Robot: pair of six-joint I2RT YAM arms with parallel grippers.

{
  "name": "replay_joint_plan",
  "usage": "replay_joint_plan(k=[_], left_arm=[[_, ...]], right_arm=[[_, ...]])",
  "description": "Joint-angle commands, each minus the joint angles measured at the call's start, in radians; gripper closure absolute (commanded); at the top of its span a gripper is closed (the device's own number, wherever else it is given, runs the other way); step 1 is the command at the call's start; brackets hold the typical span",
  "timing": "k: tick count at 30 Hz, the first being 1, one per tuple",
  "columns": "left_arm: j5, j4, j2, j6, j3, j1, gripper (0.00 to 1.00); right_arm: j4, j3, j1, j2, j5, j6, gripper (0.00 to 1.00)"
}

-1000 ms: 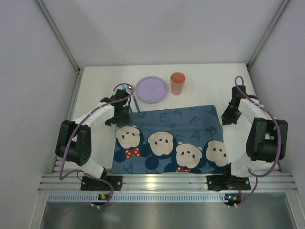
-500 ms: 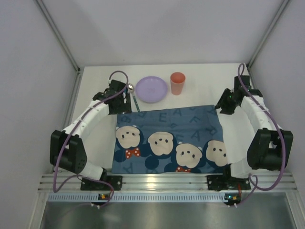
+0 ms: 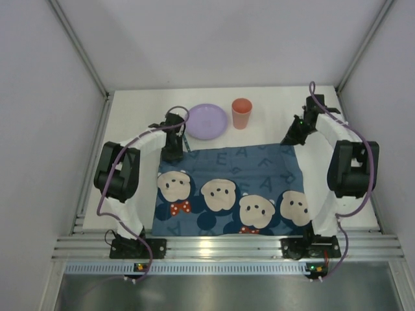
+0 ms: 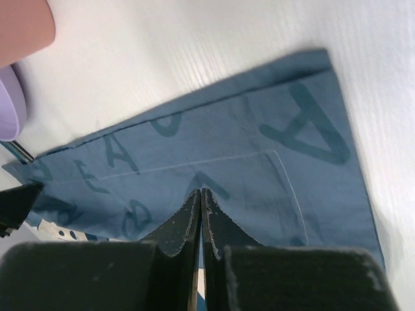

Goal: Set the dinner table for one person

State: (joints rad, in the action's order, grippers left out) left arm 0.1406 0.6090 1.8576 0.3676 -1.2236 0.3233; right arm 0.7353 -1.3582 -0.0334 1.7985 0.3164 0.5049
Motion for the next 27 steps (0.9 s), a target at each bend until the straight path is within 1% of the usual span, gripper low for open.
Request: replay_joint_plan(k=[1,4,9,11,13,18,21,24,27], left_arm=[[-0.015,-0.087,0.067,-0.012,-0.074,-0.013,0.57],[-0.019,-0.092,0.132,-0.018,-0.114,-0.020,0.60],[-0.021,-0.089,0.202,-0.035,-0.166,-0.036,0.61],[-0.032,-0.089,0.216,-0.041,-0.178,-0.050,0.63],[-0.042,-0.086,0.232,-0.042,-0.188,-0.067,0.64],[-0.059,-0.078,0.268,-0.050,-0.217,-0.092,0.66],[-0.067,-0.072,0.293,-0.055,-0.238,-0.101,0.66],[-0.072,-0.066,0.321,-0.059,-0.266,-0.116,0.66],[-0.069,-0.048,0.348,-0.065,-0.309,-0.128,0.67]], right_arm=[[-0.040,-0.105,0.026,0.071,0.081,-0.003,1.00],[-0.042,-0.148,0.026,0.149,0.085,0.012,1.00],[-0.040,-0.183,0.027,0.263,0.066,0.030,1.00],[-0.040,-0.191,0.026,0.301,0.058,0.035,1.00],[-0.040,-0.208,0.062,0.329,0.050,0.035,1.00],[-0.040,-0.265,0.076,0.416,0.033,0.046,1.00],[-0.033,-0.329,0.075,0.464,0.023,0.053,1.00],[-0.004,-0.430,0.076,0.509,0.006,0.050,1.00],[0.013,-0.484,0.076,0.535,-0.016,0.043,1.00]])
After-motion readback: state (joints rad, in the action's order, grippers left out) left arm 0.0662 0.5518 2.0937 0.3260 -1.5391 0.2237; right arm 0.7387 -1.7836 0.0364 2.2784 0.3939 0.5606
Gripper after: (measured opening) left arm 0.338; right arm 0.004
